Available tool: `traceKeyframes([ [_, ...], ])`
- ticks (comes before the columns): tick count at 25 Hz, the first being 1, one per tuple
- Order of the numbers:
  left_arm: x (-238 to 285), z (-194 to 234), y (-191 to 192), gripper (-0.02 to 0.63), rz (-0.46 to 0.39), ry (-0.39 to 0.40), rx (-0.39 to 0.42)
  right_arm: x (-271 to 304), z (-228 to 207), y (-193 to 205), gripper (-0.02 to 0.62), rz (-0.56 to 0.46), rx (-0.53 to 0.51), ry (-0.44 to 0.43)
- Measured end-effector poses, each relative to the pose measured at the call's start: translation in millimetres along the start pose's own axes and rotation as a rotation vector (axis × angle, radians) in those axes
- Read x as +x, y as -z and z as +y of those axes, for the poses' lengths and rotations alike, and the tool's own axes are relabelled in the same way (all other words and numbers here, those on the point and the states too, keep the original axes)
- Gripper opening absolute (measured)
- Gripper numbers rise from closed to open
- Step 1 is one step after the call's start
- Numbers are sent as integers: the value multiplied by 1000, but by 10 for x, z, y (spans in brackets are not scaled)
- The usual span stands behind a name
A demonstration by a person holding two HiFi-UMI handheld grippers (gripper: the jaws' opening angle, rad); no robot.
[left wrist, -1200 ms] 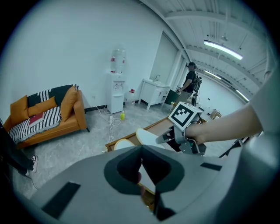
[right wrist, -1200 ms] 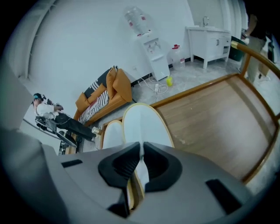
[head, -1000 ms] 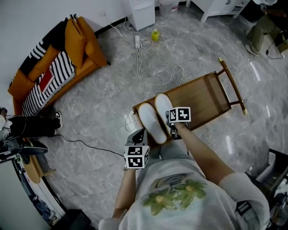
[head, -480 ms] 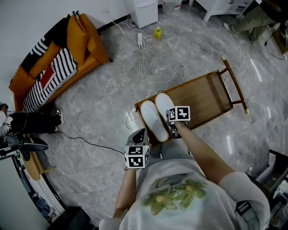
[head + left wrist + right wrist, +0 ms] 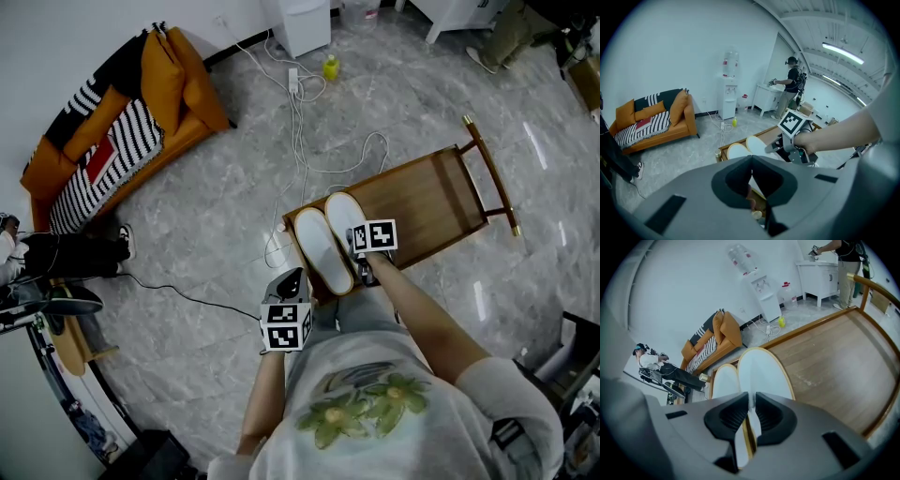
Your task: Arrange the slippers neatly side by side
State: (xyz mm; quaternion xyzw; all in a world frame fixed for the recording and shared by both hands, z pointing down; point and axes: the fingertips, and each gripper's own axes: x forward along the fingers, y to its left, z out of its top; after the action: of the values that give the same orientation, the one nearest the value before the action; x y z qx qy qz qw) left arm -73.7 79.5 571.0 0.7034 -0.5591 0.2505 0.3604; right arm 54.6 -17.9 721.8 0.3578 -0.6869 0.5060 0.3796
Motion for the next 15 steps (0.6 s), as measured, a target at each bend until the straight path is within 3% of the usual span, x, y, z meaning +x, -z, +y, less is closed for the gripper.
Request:
traceKeyframes([
  [8,-24,-22,-29,15,-7,4,10,-87,63,-101,112,-26,-91,7],
  [15,-40,-54,-153,16,-39,9,28,-360,222,-248,164,-123,-163,-52],
])
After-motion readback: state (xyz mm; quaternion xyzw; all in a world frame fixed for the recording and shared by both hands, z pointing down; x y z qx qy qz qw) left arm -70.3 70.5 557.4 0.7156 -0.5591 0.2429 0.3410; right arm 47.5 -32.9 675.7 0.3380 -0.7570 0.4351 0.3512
